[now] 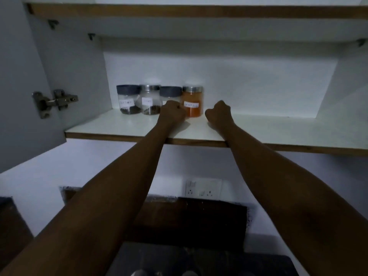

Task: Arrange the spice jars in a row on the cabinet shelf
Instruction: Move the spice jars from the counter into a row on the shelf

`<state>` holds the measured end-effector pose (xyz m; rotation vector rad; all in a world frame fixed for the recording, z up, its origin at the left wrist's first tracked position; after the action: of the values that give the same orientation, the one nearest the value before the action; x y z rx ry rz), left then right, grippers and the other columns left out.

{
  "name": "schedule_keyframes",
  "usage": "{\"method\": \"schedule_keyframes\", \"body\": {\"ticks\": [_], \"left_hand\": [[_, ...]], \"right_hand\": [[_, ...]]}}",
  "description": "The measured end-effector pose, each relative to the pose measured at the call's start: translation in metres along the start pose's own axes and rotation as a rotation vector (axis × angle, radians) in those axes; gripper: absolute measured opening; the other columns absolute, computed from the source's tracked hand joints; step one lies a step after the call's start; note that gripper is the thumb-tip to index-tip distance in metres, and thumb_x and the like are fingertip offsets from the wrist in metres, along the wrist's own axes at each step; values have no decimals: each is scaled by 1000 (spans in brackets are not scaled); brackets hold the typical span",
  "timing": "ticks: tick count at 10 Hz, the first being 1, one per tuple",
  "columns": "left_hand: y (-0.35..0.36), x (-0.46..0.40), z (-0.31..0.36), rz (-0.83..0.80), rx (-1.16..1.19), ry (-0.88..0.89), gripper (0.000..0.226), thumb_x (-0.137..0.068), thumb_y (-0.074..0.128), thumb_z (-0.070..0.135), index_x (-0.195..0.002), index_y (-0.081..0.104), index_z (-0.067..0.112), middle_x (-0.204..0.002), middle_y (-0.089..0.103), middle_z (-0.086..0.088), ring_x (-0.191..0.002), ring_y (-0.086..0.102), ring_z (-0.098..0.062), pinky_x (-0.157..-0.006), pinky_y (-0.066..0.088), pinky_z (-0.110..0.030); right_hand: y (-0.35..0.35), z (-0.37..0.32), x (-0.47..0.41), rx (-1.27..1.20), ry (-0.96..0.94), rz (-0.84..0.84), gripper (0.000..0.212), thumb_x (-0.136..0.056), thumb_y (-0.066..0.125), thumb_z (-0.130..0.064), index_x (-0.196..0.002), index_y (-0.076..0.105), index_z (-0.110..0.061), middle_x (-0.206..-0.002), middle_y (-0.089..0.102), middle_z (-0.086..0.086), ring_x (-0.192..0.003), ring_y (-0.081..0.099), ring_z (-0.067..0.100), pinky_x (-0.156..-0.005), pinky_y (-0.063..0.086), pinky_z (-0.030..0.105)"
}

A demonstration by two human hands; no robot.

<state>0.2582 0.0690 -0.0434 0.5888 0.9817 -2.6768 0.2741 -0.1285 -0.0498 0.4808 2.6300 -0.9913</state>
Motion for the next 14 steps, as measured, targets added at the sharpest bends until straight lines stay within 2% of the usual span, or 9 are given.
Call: {"method": "schedule_keyframes", "body": {"ticks": [2,3,4,5,8,10,11,12,14], "left_hand": [[31,101,54,11,-389,214,26,-98,55,24,-103,76,10,-99,77,-12,-91,72,-30,-78,55,-34],[34,156,74,212,-165,416,24,-100,54,16,-103,75,7,-94,78,-10,-86,71,-27,-86,55,-45],[57,207,68,241,4,516,41,-94,58,-1,-134,63,1,-137,66,-14,-132,60,-29,-117,41,-49],[101,248,44,147,103,503,50,-98,56,1,-148,49,-4,-157,50,-17,-149,46,-30,-125,35,-47],[295,386,-30,-464,141,296,53,-92,58,20,-141,55,0,-138,61,-18,-128,59,-32,-112,46,-49],[411,508,-76,-999,0,129,61,-89,75,13,-144,52,-2,-145,57,-23,-137,55,-39,-120,40,-51],[449,556,-90,-1189,-220,229,91,-88,81,29,-160,31,6,-167,33,-17,-157,30,-35,-126,31,-50],[466,571,-111,-1191,-430,235,94,-91,73,30,-166,17,19,-172,16,-9,-160,16,-35,-123,35,-57],[469,562,-122,-1201,-398,159,83,-81,82,21,-152,39,22,-161,35,-11,-148,37,-40,-113,48,-52]], "right_hand": [[-11,-19,85,282,-237,-1,37,-92,59,-19,-125,51,-3,-114,65,19,-107,62,34,-80,55,43],[-36,-9,134,95,-421,156,27,-94,54,-9,-119,63,-9,-107,69,10,-104,62,25,-85,54,40],[-51,15,195,-104,-593,247,43,-86,49,5,-123,66,-7,-121,67,5,-118,57,20,-103,46,26],[-39,72,230,-126,-516,213,56,-80,46,11,-131,62,-5,-129,63,6,-122,56,21,-106,46,25],[8,295,345,76,17,-126,46,-96,57,-8,-142,53,-1,-138,57,17,-130,54,30,-111,44,43],[25,433,454,256,542,-396,47,-100,60,-26,-143,50,-10,-143,55,13,-134,54,29,-114,44,45],[28,473,505,252,746,-474,51,-101,59,-31,-147,48,-10,-147,54,14,-137,53,30,-117,41,46],[30,478,531,250,747,-480,51,-99,59,-18,-145,47,0,-146,52,25,-137,50,42,-116,40,50],[52,475,541,305,666,-559,64,-96,65,-15,-152,38,-3,-152,48,21,-141,47,38,-116,37,44]]}}
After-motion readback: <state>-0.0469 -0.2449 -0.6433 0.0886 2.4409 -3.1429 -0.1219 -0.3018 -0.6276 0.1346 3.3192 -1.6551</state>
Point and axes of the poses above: each hand's wrist, its own x-axis away from the middle knuckle, its own y-axis out of the palm, z = x × y, the point moved 10 cm from there along -x, towards the middle knuckle
